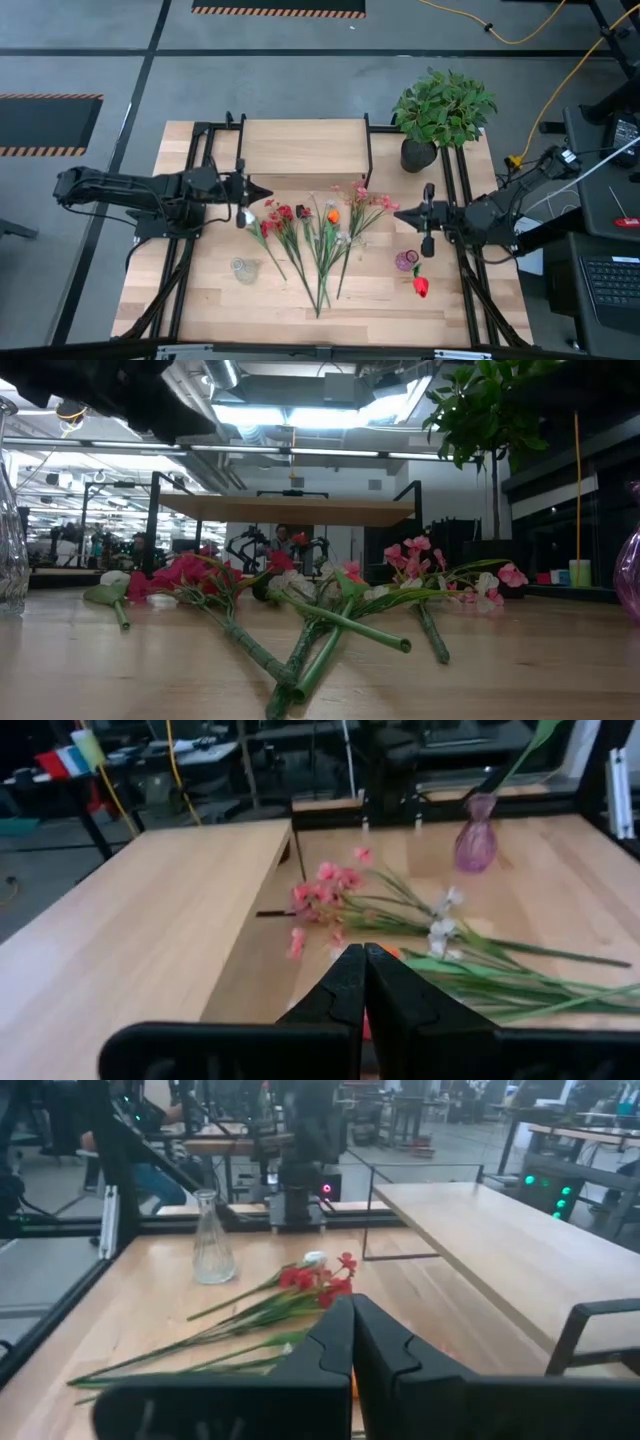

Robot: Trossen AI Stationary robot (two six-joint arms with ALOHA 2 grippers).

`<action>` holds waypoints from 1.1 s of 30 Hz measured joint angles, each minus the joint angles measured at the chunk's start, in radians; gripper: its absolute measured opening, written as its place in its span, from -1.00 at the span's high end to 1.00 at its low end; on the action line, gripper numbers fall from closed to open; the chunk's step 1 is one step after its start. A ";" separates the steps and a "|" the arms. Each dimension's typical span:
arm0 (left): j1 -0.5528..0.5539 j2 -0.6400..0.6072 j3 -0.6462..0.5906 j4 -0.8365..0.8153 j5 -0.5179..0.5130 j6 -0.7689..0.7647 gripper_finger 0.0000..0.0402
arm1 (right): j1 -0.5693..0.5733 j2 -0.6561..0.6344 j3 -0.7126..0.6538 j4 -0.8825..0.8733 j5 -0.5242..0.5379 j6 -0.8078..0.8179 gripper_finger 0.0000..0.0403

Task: Pick and place flowers into a vace then onto a shelf
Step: Put the red flowers into the transparent vase

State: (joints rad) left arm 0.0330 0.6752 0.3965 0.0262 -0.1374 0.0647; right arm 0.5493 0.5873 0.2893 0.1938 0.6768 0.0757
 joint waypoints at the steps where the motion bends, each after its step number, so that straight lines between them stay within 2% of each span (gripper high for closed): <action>1: 0.000 0.008 0.000 0.001 -0.003 0.001 0.99 | -0.009 0.000 0.000 0.006 -0.010 -0.001 0.99; 13: -0.003 0.166 0.094 -0.024 -0.021 -0.101 0.99 | -0.086 0.000 0.000 0.019 -0.045 -0.001 0.99; 22: -0.064 0.331 0.334 -0.325 -0.099 -0.132 0.99 | -0.096 0.000 0.000 0.013 -0.045 -0.006 0.97; 28: -0.137 0.446 0.477 -0.437 -0.157 -0.132 0.99 | -0.096 0.000 0.000 0.013 -0.045 -0.007 0.96; 33: -0.194 0.541 0.571 -0.488 -0.160 -0.132 0.99 | -0.096 0.000 0.000 0.010 -0.051 -0.007 0.96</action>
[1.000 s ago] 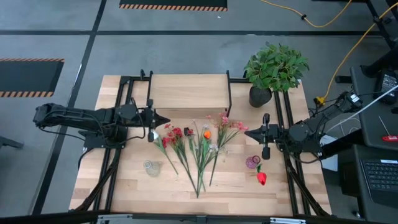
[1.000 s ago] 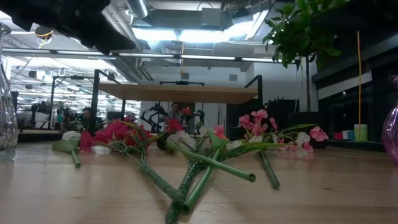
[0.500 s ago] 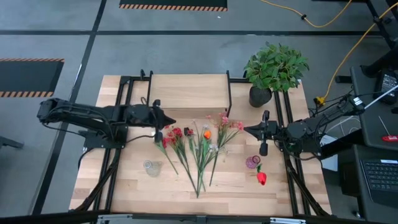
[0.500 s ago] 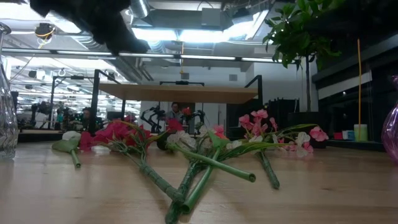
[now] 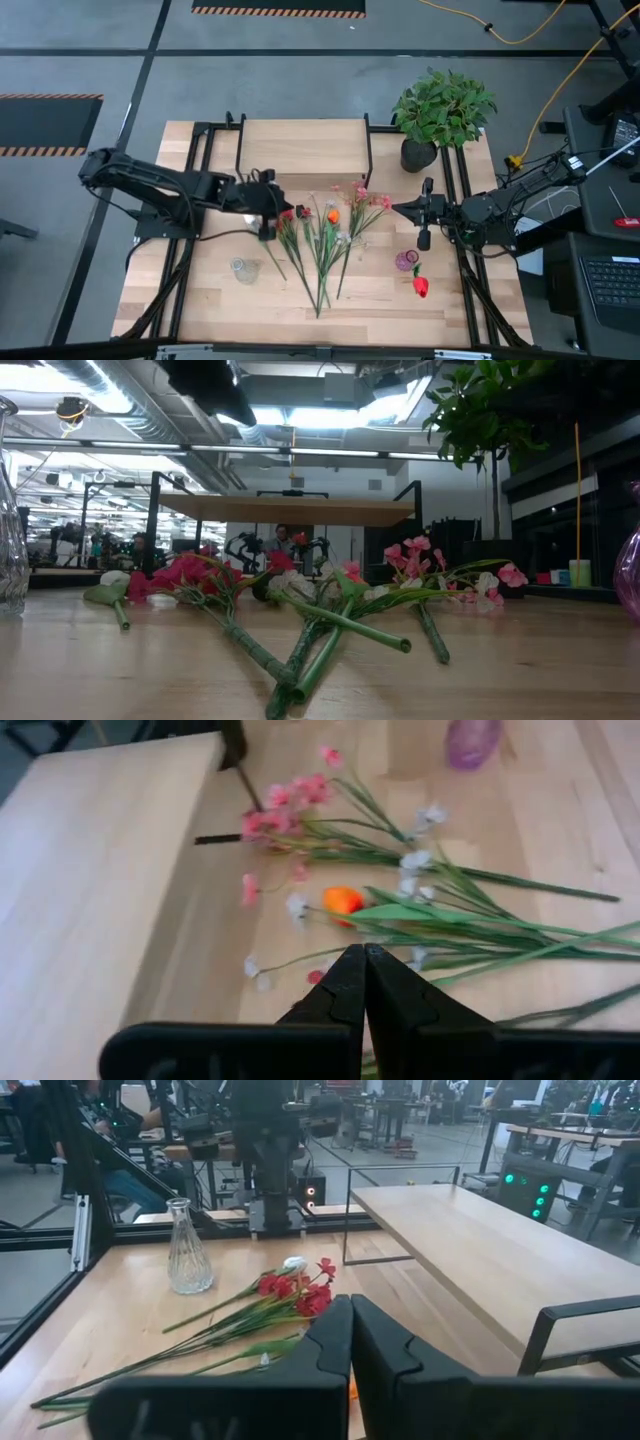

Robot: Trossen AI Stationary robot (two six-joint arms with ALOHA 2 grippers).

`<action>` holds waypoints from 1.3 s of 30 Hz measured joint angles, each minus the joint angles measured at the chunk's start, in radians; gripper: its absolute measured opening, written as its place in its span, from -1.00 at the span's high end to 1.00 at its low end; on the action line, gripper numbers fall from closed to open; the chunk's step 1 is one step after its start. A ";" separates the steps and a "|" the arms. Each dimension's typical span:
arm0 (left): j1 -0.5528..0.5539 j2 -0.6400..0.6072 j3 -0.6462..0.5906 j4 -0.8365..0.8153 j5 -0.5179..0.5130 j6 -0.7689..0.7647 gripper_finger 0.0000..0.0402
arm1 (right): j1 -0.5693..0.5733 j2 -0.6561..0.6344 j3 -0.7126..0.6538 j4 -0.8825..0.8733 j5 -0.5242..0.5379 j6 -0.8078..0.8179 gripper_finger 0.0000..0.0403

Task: Pick and place flowers into a vace then onto a shelf
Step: Put the red flowers into the transparent vase

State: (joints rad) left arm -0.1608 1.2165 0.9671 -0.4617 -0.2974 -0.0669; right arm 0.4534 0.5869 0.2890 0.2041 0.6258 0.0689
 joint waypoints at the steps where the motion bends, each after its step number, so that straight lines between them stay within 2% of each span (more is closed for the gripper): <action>1: -0.009 0.019 0.017 -0.013 0.000 -0.003 0.99 | 0.000 0.000 0.000 -0.001 -0.004 0.000 0.96; 4: -0.032 0.081 0.070 -0.058 0.000 -0.042 0.99 | 0.000 0.000 0.000 -0.009 -0.032 0.002 0.96; 10: -0.048 0.198 0.198 -0.185 0.001 -0.240 0.99 | 0.000 0.000 0.000 -0.017 -0.053 0.005 0.96; 20: -0.050 0.343 0.441 -0.592 0.036 -0.529 0.99 | 0.000 0.000 0.000 -0.039 -0.053 -0.002 0.96; 24: -0.064 0.405 0.532 -0.681 0.104 -0.649 0.99 | 0.000 0.000 0.000 -0.056 -0.053 -0.003 0.96; 30: -0.122 0.508 0.632 -0.736 0.143 -0.704 1.00 | 0.000 0.000 -0.001 -0.081 -0.053 -0.024 0.96; 39: -0.147 0.589 0.649 -0.733 0.134 -1.040 0.99 | 0.000 0.000 -0.001 -0.099 -0.053 -0.079 0.96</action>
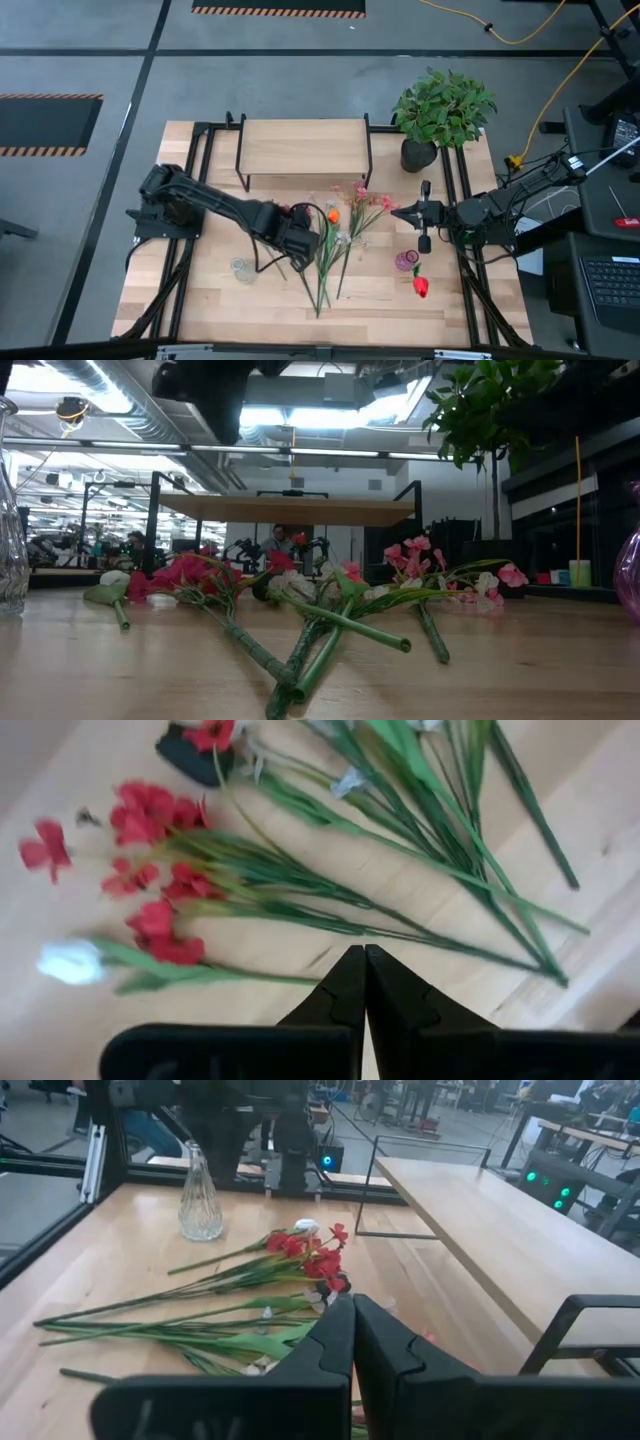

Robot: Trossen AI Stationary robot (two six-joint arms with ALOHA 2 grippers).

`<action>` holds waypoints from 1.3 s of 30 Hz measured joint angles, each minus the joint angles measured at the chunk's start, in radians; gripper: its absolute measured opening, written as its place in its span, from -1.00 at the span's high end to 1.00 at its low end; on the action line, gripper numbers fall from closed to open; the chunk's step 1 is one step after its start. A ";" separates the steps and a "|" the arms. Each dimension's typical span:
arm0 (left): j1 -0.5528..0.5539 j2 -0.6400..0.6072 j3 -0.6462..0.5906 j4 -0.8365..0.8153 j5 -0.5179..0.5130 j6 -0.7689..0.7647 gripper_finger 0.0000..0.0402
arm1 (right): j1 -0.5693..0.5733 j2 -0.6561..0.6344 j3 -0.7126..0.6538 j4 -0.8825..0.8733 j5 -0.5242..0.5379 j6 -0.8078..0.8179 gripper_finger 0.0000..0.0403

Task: Pick and place flowers into a vace then onto a shelf
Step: Put the red flowers into the transparent vase

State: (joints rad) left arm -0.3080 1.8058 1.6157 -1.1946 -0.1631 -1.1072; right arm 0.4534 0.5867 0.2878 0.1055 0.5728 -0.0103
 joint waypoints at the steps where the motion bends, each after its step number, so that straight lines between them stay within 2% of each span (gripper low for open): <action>1: 0.000 0.007 0.000 0.000 -0.001 -0.033 0.98 | 0.000 0.000 0.000 0.000 0.000 0.000 0.96; 7: 0.002 0.046 -0.001 0.001 -0.067 -0.248 0.92 | 0.000 0.000 0.000 -0.039 0.000 0.001 0.96; 15: -0.002 0.065 -0.002 0.005 -0.101 -0.406 0.78 | 0.000 0.000 0.000 -0.071 0.000 -0.023 0.96; 20: -0.013 0.065 -0.002 0.005 -0.164 -0.450 0.62 | 0.000 0.000 0.000 -0.071 0.000 -0.028 0.96; 24: -0.023 0.065 -0.014 0.024 -0.166 -0.502 0.46 | 0.000 0.000 0.000 -0.071 0.000 -0.054 0.96; 31: -0.059 0.065 -0.058 0.024 -0.165 -0.684 0.19 | 0.000 0.000 0.000 -0.076 0.000 -0.075 0.96; 39: -0.082 0.086 -0.061 0.091 -0.212 -0.814 0.03 | 0.000 0.000 0.000 -0.095 0.000 -0.107 0.96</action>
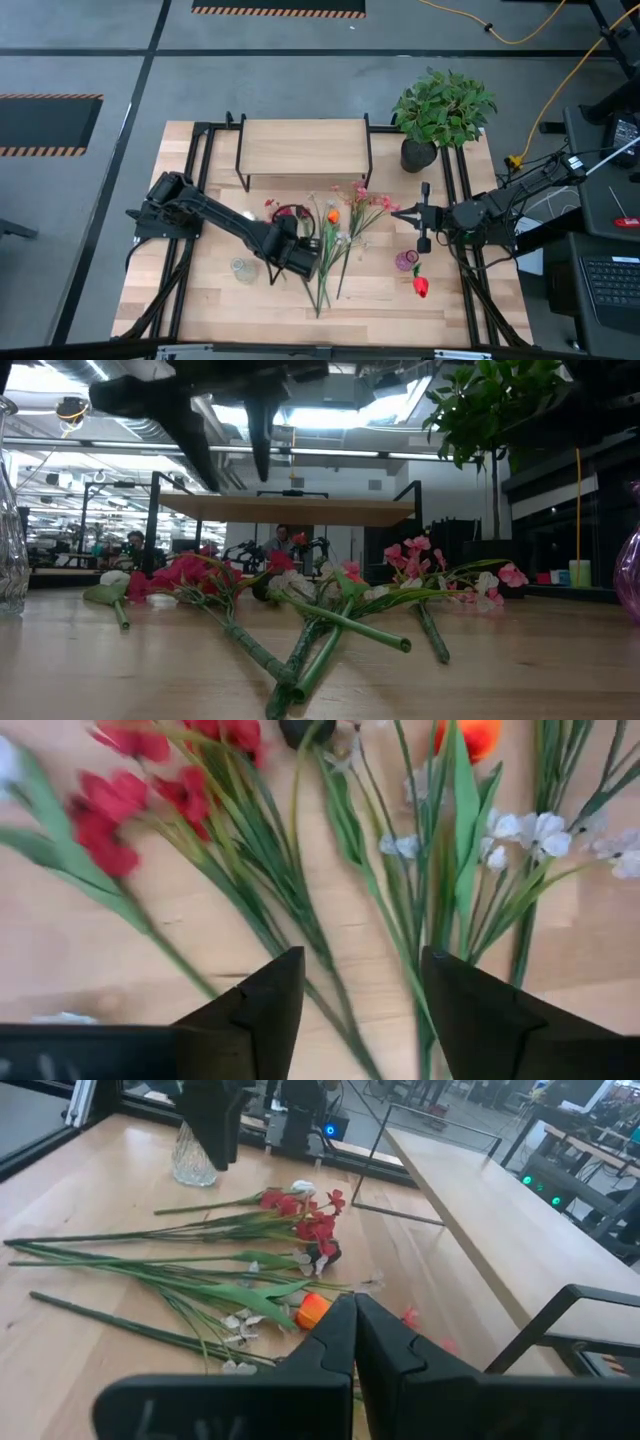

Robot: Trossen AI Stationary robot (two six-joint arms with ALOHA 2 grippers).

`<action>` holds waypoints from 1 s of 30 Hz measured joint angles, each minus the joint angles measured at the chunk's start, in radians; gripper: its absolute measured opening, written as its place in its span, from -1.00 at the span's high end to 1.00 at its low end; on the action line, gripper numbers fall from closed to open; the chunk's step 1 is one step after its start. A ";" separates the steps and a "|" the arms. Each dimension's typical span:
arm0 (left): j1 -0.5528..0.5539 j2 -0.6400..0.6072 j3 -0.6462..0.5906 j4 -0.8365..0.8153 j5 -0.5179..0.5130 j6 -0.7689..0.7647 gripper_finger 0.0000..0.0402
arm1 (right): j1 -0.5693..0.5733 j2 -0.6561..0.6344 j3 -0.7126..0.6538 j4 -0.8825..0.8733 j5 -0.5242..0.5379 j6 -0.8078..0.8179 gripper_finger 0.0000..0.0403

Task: Pick and place flowers into a vace then onto a shelf
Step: Put the red flowers into the transparent vase

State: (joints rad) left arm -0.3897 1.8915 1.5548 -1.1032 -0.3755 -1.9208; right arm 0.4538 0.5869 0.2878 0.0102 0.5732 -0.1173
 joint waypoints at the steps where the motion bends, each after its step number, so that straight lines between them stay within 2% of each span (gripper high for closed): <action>1: -0.003 0.013 0.000 0.001 0.007 -0.006 0.02 | 0.000 0.000 0.000 -0.001 0.000 0.000 0.96; 14: -0.002 0.129 -0.001 0.042 0.039 -0.084 0.02 | 0.000 0.000 0.000 -0.043 0.000 0.028 0.96; 30: -0.048 0.158 0.000 0.073 0.010 -0.165 0.04 | 0.000 0.000 0.000 -0.059 -0.001 0.003 0.96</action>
State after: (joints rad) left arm -0.4378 2.0490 1.5547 -1.0306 -0.3652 -2.0853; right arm 0.4541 0.5869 0.2878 -0.0490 0.5724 -0.1139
